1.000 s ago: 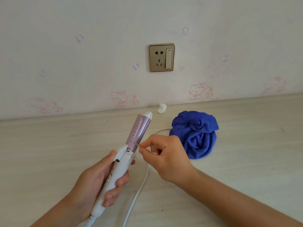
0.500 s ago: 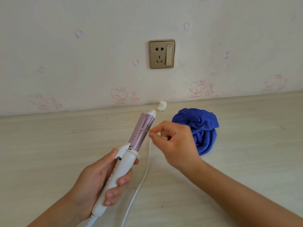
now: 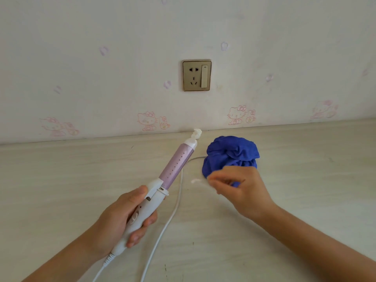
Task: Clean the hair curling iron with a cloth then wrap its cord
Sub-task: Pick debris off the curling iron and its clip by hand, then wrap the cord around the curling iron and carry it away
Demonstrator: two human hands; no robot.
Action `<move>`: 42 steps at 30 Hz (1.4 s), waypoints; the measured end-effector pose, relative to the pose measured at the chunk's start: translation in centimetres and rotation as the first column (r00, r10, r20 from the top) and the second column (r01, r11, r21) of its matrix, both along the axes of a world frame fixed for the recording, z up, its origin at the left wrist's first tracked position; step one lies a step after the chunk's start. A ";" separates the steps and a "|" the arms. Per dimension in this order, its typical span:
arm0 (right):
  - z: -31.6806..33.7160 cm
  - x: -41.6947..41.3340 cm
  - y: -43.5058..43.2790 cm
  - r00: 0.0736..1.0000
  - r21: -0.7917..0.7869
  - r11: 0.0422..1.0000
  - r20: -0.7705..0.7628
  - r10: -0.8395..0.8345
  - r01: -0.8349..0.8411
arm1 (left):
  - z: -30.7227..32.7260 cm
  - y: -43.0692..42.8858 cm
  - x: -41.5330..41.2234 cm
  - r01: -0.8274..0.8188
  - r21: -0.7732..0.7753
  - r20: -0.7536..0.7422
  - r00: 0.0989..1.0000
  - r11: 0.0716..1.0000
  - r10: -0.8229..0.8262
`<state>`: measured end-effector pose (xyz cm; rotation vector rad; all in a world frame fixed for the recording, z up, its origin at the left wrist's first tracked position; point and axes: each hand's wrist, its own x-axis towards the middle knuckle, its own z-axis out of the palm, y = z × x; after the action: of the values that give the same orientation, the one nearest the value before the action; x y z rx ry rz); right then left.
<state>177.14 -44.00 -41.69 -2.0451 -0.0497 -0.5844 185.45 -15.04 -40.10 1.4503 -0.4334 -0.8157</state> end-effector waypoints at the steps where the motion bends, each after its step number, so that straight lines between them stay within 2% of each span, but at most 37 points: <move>1: -0.6 -1.1 -0.7 1.000 -0.074 0.997 -0.016 -0.021 0.020 | -0.1 -0.1 -0.4 -0.001 0.017 0.048 0.999 1.000 0.001; 4: -1.8 -4.5 -2.4 0.989 -0.273 0.957 -0.079 -0.123 0.097 | -0.1 -0.1 -1.2 -0.006 0.037 0.145 0.989 0.999 0.001; 8: -2.6 -8.5 -3.4 0.973 -0.607 0.791 -0.124 -0.195 0.081 | 0.3 -0.4 -1.8 -0.030 0.028 0.176 0.984 0.999 0.024; 12: -2.2 -10.1 -3.9 0.929 -0.643 0.757 -0.340 -0.148 -0.114 | 0.8 -0.6 -2.3 -0.047 -0.012 0.210 0.977 0.999 0.049; 15: -1.6 -10.1 -3.3 0.904 -0.626 0.771 -0.390 -0.175 -0.121 | 1.8 -0.7 -2.8 -0.032 -0.059 0.243 0.969 0.998 0.045; 17: -0.6 -9.9 -1.3 0.925 -0.505 0.862 -0.347 -0.155 -0.045 | 2.6 -0.8 -3.2 -0.028 -0.087 0.258 0.965 0.996 0.050; 18: 0.1 -9.7 0.1 0.937 -0.385 0.923 -0.330 -0.117 -0.020 | 3.1 -1.0 -3.4 -0.030 -0.095 0.271 0.961 0.995 0.055; 20: 1.4 -8.8 4.0 0.944 -0.037 0.999 -0.329 0.023 -0.037 | 4.1 -1.4 -3.8 -0.036 -0.109 0.302 0.951 0.993 0.067; 21: 2.1 -8.0 6.1 0.931 0.166 0.983 -0.341 0.133 -0.080 | 4.5 -1.7 -4.0 -0.038 -0.121 0.315 0.946 0.992 0.075; 23: 3.1 -6.2 10.1 0.875 0.485 0.853 -0.307 0.375 -0.196 | 5.4 -2.4 -4.5 -0.045 -0.157 0.333 0.938 0.987 0.095; 25: 3.8 -5.0 13.6 0.820 0.655 0.697 -0.205 0.534 -0.291 | 6.3 -2.8 -4.9 -0.073 -0.187 0.359 0.923 0.980 0.137; 27: 4.2 -4.3 16.1 0.775 0.720 0.607 -0.154 0.613 -0.337 | 7.2 -2.6 -4.9 -0.096 -0.185 0.375 0.913 0.978 0.161; 30: 4.2 -4.2 17.8 0.680 0.761 0.533 -0.169 0.713 -0.369 | 8.3 -1.7 -4.8 -0.075 -0.166 0.375 0.917 0.983 0.134; 31: 4.2 -4.3 17.9 0.647 0.739 0.545 -0.197 0.737 -0.396 | 8.4 -1.4 -4.8 -0.076 -0.150 0.387 0.913 0.986 0.129; 33: 4.4 -4.5 17.9 0.634 0.631 0.659 -0.322 0.703 -0.410 | 8.4 -0.9 -5.0 -0.093 -0.103 0.439 0.889 0.990 0.130; 36: 5.3 -5.1 16.3 0.691 0.359 0.840 -0.481 0.540 -0.406 | 8.5 0.0 -5.2 -0.106 -0.046 0.538 0.835 0.993 0.114; 38: 6.5 -5.8 14.5 0.743 0.202 0.885 -0.484 0.463 -0.420 | 8.7 0.9 -5.1 -0.116 0.007 0.594 0.800 0.993 0.089; 42: 9.2 -6.9 10.8 0.812 0.057 0.927 -0.466 0.352 -0.370 | 8.5 2.3 -4.7 -0.174 0.175 0.692 0.722 0.969 0.004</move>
<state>170.27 -33.24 -32.51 -2.0878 -0.1600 0.1610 180.76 -12.78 -31.57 1.9698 -0.8443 -0.2074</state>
